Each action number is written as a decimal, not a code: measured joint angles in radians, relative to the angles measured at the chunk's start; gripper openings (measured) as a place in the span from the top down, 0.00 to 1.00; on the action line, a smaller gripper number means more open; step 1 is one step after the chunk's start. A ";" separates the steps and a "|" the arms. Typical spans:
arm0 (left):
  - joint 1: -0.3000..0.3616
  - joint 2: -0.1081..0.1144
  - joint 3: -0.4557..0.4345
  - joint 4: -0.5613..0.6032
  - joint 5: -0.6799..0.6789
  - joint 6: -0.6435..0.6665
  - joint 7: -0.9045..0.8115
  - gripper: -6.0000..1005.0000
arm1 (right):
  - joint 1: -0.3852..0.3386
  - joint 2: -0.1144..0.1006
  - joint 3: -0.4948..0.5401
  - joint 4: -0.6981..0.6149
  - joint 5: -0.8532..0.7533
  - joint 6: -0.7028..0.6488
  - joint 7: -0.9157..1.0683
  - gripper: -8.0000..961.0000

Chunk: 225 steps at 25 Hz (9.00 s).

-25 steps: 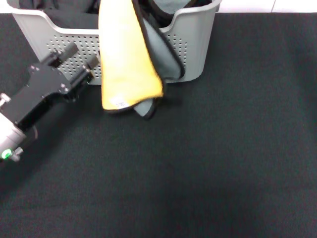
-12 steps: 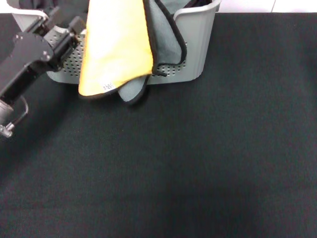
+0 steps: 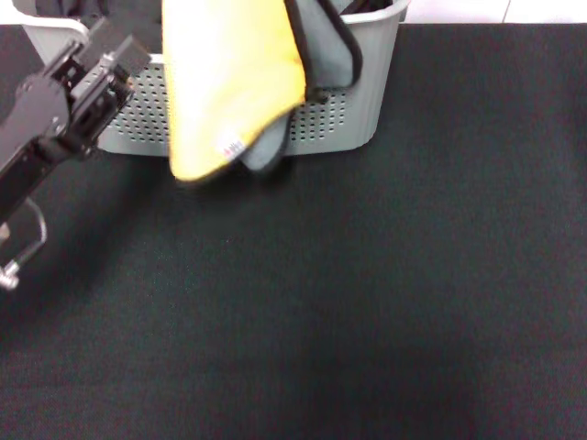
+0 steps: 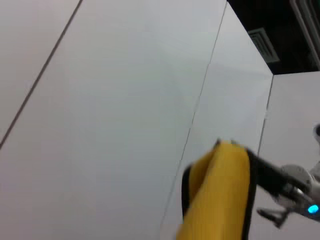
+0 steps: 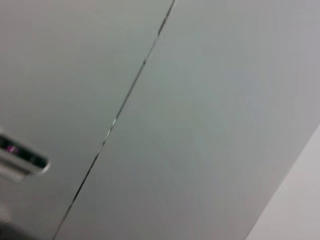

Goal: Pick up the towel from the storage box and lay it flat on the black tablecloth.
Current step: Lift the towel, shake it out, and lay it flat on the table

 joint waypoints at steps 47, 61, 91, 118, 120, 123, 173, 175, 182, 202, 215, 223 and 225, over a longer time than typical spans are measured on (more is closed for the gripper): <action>-0.148 -0.011 0.263 -0.305 -0.243 -0.056 0.171 0.49 | -0.011 0.011 -0.112 -0.040 0.391 0.013 -0.214 0.96; -0.155 -0.011 0.264 -0.320 -0.285 -0.052 0.183 0.50 | -0.016 0.011 -0.120 -0.040 0.404 0.016 -0.220 0.95; -0.136 -0.001 0.274 -0.306 -0.130 0.125 0.144 0.59 | -0.059 0.012 -0.140 -0.015 0.419 0.064 -0.263 0.95; -0.153 0.002 0.289 -0.245 -0.010 0.121 0.084 0.81 | -0.080 0.012 -0.142 -0.014 0.442 0.065 -0.290 0.95; -0.148 0.002 0.294 -0.234 -0.012 0.124 0.083 0.82 | -0.083 0.012 -0.143 -0.014 0.443 0.062 -0.290 0.95; -0.139 0.002 0.293 -0.229 -0.022 0.128 0.080 0.85 | -0.094 0.012 -0.147 -0.014 0.444 0.062 -0.290 0.94; -0.097 0.264 0.296 0.033 0.056 0.155 -0.884 0.98 | -0.946 0.000 -0.347 -0.367 0.410 -0.190 -0.025 0.94; -0.053 0.266 0.294 0.039 0.088 0.158 -0.947 0.98 | -0.981 0.000 -0.353 -0.338 0.376 -0.240 0.010 0.94; 0.004 0.265 0.294 0.069 0.190 0.180 -1.068 0.98 | -0.980 -0.003 -0.326 -0.164 0.309 -0.374 0.006 0.94; -0.258 0.181 0.234 0.031 0.173 0.228 -0.893 0.98 | -0.900 -0.001 -0.134 -0.256 0.387 -0.387 -0.158 0.93; 0.017 0.262 0.908 0.434 -0.300 0.250 -0.867 0.98 | -1.185 0.010 -0.162 -0.480 0.454 -0.578 -0.024 0.93; -0.166 0.247 0.781 0.126 -0.179 0.225 -0.838 0.98 | -1.055 0.001 -0.291 -0.296 0.374 -0.464 0.000 0.93; -0.219 0.260 0.744 -0.097 -0.113 0.176 -0.796 0.98 | -0.964 0.000 -0.371 -0.162 0.348 -0.370 -0.019 0.93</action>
